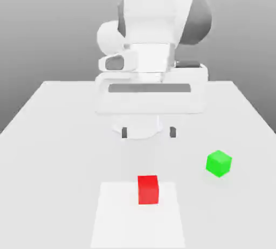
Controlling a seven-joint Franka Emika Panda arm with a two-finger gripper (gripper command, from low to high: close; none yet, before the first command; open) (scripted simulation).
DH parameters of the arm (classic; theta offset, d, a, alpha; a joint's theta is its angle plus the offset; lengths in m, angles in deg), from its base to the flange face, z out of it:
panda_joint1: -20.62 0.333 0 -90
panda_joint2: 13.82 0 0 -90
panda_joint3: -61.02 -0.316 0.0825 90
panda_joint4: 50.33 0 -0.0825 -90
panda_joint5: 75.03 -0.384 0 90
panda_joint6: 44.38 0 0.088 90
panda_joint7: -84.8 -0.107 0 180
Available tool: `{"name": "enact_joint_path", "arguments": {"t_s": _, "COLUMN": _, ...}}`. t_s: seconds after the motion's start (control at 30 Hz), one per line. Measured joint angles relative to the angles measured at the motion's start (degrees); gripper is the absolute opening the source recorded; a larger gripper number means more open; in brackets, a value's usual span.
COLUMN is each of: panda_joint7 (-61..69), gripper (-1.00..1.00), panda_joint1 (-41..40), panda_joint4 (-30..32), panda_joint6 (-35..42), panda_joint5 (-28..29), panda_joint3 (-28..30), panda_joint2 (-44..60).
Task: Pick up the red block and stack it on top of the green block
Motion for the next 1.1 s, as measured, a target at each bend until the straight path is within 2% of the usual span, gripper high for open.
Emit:
{"name": "enact_joint_path", "arguments": {"t_s": 0.1, "panda_joint7": 0.1, "gripper": 0.00, "panda_joint1": 0.3, "panda_joint4": 4.3, "panda_joint6": -5.5, "panda_joint5": -0.3, "panda_joint3": -0.3, "panda_joint2": 7.8}}
{"name": "enact_joint_path", "arguments": {"t_s": 0.3, "panda_joint7": -1.2, "gripper": 0.00, "panda_joint1": 1.1, "panda_joint4": 3.6, "panda_joint6": -16.2, "panda_joint5": 1.5, "panda_joint3": 0.8, "panda_joint2": 20.7}}
{"name": "enact_joint_path", "arguments": {"t_s": 0.33, "panda_joint7": -1.4, "gripper": -1.00, "panda_joint1": 1.2, "panda_joint4": 3.4, "panda_joint6": -17.7, "panda_joint5": 1.7, "panda_joint3": 1.1, "panda_joint2": 22.4}}
{"name": "enact_joint_path", "arguments": {"t_s": 0.57, "panda_joint7": -1.6, "gripper": -1.00, "panda_joint1": 1.2, "panda_joint4": 3.3, "panda_joint6": -18.0, "panda_joint5": 2.0, "panda_joint3": 1.1, "panda_joint2": 22.7}}
{"name": "enact_joint_path", "arguments": {"t_s": 0.8, "panda_joint7": 0.1, "gripper": -1.00, "panda_joint1": 0.7, "panda_joint4": 5.2, "panda_joint6": -6.8, "panda_joint5": -0.3, "panda_joint3": -0.1, "panda_joint2": 9.7}}
{"name": "enact_joint_path", "arguments": {"t_s": 1.1, "panda_joint7": 12.0, "gripper": -1.00, "panda_joint1": 16.4, "panda_joint4": 7.4, "panda_joint6": -0.6, "panda_joint5": -6.9, "panda_joint3": -7.6, "panda_joint2": 0.8}}
